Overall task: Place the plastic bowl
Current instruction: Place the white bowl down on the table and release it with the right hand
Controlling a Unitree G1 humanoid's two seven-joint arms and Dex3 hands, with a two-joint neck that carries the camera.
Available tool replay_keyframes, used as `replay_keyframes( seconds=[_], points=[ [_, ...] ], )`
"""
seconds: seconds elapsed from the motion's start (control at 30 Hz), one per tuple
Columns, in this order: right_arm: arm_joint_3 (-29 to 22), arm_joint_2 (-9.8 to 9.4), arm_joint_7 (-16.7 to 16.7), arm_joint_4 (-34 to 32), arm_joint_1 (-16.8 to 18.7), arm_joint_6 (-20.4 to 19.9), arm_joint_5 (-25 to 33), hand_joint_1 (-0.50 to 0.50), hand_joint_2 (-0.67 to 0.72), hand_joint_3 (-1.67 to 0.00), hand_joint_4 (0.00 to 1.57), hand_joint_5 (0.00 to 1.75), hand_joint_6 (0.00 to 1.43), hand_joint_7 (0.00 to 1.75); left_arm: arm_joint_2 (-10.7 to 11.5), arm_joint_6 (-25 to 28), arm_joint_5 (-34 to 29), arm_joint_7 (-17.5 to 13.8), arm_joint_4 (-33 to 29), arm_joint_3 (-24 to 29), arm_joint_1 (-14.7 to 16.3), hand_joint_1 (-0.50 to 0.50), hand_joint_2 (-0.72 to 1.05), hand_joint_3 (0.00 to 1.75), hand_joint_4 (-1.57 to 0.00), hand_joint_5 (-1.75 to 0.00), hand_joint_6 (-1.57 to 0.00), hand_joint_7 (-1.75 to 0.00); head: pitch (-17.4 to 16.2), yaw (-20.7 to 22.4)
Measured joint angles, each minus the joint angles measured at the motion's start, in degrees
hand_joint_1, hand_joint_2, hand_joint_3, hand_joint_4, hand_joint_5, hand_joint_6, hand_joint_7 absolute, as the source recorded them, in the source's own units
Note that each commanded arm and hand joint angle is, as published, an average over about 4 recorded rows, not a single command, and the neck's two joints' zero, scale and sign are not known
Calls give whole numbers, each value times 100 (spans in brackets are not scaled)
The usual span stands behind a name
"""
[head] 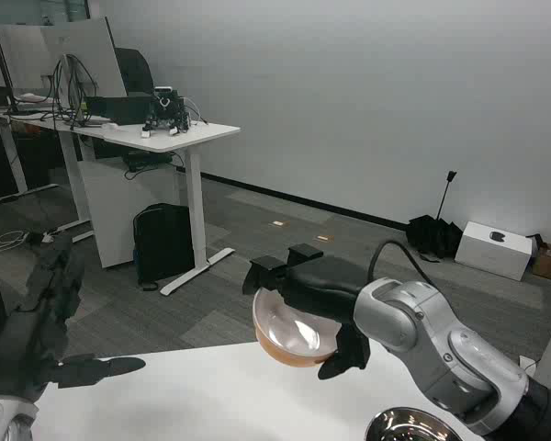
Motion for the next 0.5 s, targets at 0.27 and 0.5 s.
replay_keyframes(
  seconds=[0.27, 0.5],
  points=[
    [193, 775, 4, 679, -512, -157, -384, -46, -62, -137, 77, 155, 52, 162, 201, -154, -402, 32, 505, 47, -296, -50, 16, 9, 0, 0, 0, 0, -199, 158],
    [273, 775, 4, 675, -513, -159, -389, -46, -64, -135, 77, 155, 52, 164, 201, -154, -409, 41, 476, 65, -238, -50, 16, 9, 0, 0, 0, 0, -297, 135]
  ],
)
